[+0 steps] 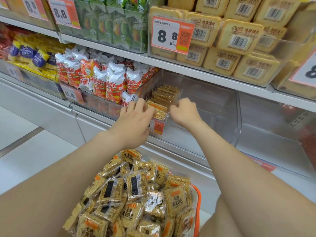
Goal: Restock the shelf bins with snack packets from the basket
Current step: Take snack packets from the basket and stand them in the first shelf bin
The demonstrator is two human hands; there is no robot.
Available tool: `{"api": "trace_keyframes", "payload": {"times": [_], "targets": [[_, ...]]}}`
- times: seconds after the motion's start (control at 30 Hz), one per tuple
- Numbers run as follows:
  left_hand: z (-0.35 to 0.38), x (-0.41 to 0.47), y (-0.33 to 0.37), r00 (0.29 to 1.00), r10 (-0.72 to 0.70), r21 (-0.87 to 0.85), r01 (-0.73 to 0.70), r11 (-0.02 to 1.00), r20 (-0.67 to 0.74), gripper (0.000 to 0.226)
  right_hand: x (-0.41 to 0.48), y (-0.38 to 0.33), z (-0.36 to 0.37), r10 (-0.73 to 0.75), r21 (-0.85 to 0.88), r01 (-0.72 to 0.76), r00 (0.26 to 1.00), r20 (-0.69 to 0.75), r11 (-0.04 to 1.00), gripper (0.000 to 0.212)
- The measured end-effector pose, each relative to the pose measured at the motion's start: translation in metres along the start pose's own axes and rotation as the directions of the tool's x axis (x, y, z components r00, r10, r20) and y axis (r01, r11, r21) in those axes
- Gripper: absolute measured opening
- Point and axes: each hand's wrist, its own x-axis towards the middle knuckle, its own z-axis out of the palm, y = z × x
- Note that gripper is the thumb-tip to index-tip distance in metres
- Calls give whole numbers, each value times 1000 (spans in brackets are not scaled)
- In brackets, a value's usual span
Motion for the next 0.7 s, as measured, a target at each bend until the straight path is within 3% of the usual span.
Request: {"api": "trace_keyframes", "payload": {"times": [0.1, 0.17, 0.23, 0.33, 0.43, 0.6, 0.7], "targets": [[-7, -11, 8, 994, 21, 35, -25, 999, 108, 28, -37, -16, -23, -268, -25, 267, 959, -96, 963, 34], [-10, -19, 14, 972, 50, 8, -54, 999, 228, 26, -65, -26, -36, -388, -17, 388, 921, -36, 922, 34], [-12, -28, 22, 938, 66, -43, -54, 998, 340, 24, -88, -26, -37, -416, -63, 421, 906, 75, 905, 31], [-8, -41, 39, 867, 65, -46, -49, 998, 494, 23, -106, -13, -26, -329, -275, 400, 904, 272, 874, 25], [4, -49, 53, 784, 77, -15, -86, 996, 617, 29, -114, 12, -9, -163, -455, 426, 845, 510, 782, 22], [17, -54, 70, 631, 46, 47, -130, 990, 775, 45, -125, 62, 21, 23, -540, 586, 665, 747, 605, 32], [21, -51, 75, 602, 33, 78, -157, 985, 798, 45, -133, 77, 34, 52, -500, 632, 589, 806, 592, 44]]}}
